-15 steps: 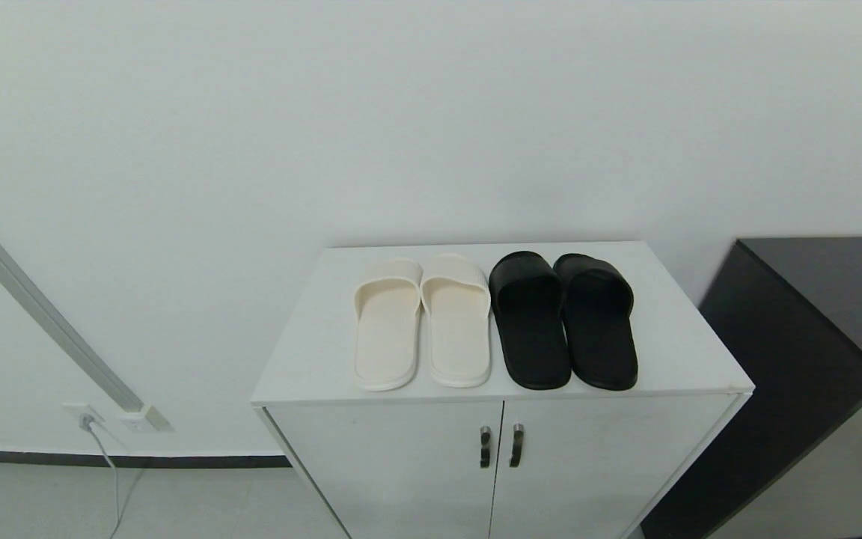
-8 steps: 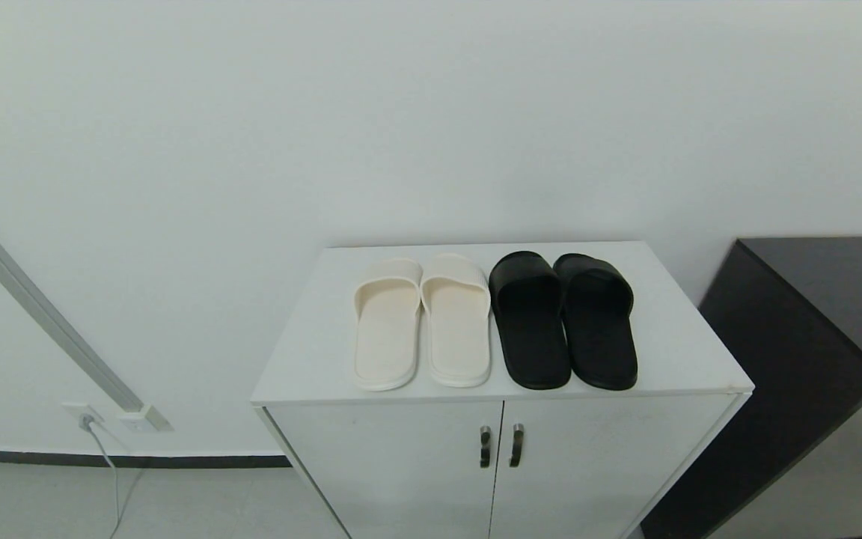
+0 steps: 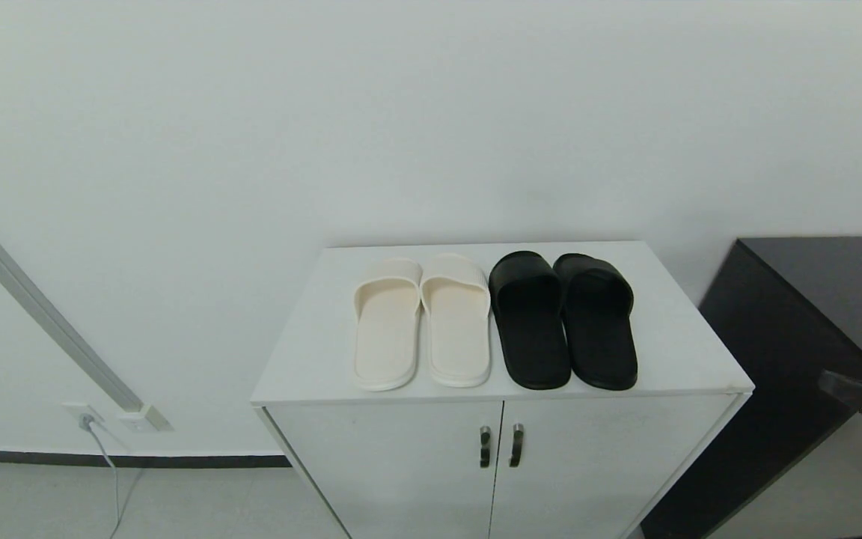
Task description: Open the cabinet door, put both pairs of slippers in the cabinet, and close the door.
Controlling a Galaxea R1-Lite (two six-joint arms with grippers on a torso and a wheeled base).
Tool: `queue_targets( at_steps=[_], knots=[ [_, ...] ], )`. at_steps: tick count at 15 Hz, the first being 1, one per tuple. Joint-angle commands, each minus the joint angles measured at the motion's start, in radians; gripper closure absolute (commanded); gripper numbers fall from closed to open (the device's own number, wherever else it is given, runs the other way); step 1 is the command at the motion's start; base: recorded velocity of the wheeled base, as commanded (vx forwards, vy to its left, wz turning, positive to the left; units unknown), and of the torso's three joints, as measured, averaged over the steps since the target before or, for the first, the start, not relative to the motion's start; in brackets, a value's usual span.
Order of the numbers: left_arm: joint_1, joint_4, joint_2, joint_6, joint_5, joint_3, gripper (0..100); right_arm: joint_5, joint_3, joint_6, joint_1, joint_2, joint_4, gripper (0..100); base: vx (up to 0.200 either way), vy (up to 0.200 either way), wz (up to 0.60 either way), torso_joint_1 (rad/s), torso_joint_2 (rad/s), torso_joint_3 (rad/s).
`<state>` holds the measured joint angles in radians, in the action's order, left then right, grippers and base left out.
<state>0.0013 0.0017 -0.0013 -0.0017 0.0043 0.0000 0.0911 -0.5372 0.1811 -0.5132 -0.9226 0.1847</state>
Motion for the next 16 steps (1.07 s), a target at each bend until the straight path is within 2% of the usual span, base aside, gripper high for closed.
queue_targets(
  at_steps=[1, 4, 8, 11, 16],
  knots=[
    [0.000, 0.000, 0.001, 0.000, 0.000, 0.000, 100, 0.193, -0.087, 0.061, -0.185, -0.279, 0.093, 0, 0.000, 0.000, 0.00, 0.000, 0.00, 0.000],
    [0.000, 0.000, 0.001, -0.001, 0.000, 0.000, 100, 0.240, -0.150, 0.064, -0.203, -0.427, 0.176, 0, 0.000, 0.000, 0.00, 0.000, 0.00, 0.000],
    [0.000, 0.000, 0.001, -0.001, 0.000, 0.000, 100, 0.360, -0.282, 0.106, -0.263, -0.576, 0.177, 0, 0.000, 0.000, 0.00, 0.000, 0.00, 0.000],
    [0.000, 0.000, 0.001, -0.001, 0.000, 0.000, 100, 0.444, -0.342, 0.109, -0.272, -0.677, 0.199, 0, 0.000, 0.000, 0.00, 0.000, 0.00, 0.000],
    [0.000, 0.000, 0.001, -0.001, 0.000, 0.000, 100, 0.552, -0.385, 0.095, -0.278, -0.843, 0.383, 0, 0.000, 0.000, 0.00, 0.000, 0.00, 0.000]
  ],
)
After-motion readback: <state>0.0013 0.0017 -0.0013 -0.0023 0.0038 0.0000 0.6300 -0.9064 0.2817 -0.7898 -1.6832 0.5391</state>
